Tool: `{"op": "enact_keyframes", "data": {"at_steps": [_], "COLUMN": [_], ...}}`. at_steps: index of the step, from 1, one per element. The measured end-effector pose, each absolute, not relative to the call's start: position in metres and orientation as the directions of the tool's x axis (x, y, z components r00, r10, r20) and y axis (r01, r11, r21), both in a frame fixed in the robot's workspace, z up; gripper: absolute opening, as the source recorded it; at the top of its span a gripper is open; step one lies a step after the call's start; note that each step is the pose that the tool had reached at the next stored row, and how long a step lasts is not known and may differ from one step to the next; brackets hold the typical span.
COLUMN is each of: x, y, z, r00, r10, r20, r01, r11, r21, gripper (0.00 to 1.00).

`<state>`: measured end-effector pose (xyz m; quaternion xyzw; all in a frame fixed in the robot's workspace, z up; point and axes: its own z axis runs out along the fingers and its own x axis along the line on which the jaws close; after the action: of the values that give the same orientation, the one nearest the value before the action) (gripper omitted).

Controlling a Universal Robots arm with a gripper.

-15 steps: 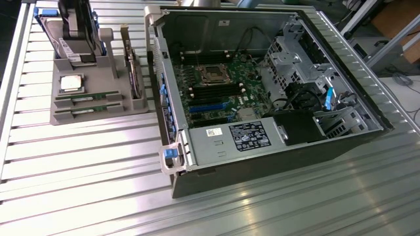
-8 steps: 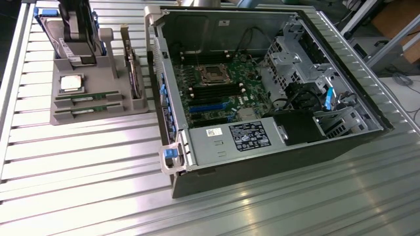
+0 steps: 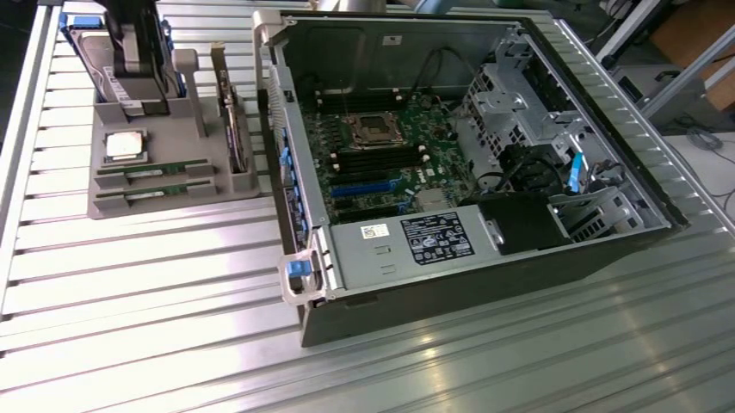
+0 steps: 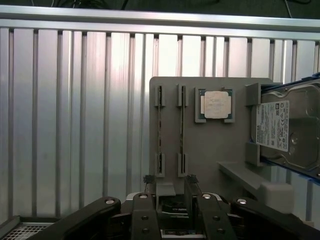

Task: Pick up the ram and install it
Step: 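Pick up the ram and move it above insertion slot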

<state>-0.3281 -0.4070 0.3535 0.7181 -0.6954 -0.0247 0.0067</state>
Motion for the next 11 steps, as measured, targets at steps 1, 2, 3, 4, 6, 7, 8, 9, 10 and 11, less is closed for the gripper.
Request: {"op": "enact_keyframes", "data": {"at_steps": [1, 2, 3, 4, 6, 7, 8, 9, 10, 11], "x": [-0.3281, -0.3282, -0.3282, -0.3283, -0.3283, -0.3283, -0.3284, -0.3284, -0.3284, -0.3284], "y": [-0.4071, -0.4072, -0.4073, -0.4073, -0.4074, -0.4075, -0.4075, -0.4076, -0.4077, -0.4077], "z": [0.3531, 0.3527, 0.3519, 0.3517, 0.351, 0.3507, 0.3504, 0.3501, 0.3498, 0.3494], "r00": [0.032, 0.033, 0.035, 0.035, 0.037, 0.037, 0.038, 0.039, 0.04, 0.04], "r10": [-0.999, -0.999, -0.999, -0.999, -0.999, -0.999, -0.999, -0.999, -0.999, -0.999], "r20": [-0.026, -0.026, -0.026, -0.026, -0.026, -0.026, -0.026, -0.026, -0.026, -0.026], "r01": [-0.998, -0.998, -0.998, -0.998, -0.998, -0.998, -0.998, -0.998, -0.998, -0.998], "r11": [-0.033, -0.034, -0.036, -0.037, -0.038, -0.039, -0.039, -0.04, -0.041, -0.041], "r21": [0.044, 0.044, 0.044, 0.044, 0.044, 0.044, 0.044, 0.044, 0.044, 0.044], "gripper": [0.36, 0.36, 0.36, 0.36, 0.36, 0.36, 0.36, 0.36, 0.36, 0.36]}}
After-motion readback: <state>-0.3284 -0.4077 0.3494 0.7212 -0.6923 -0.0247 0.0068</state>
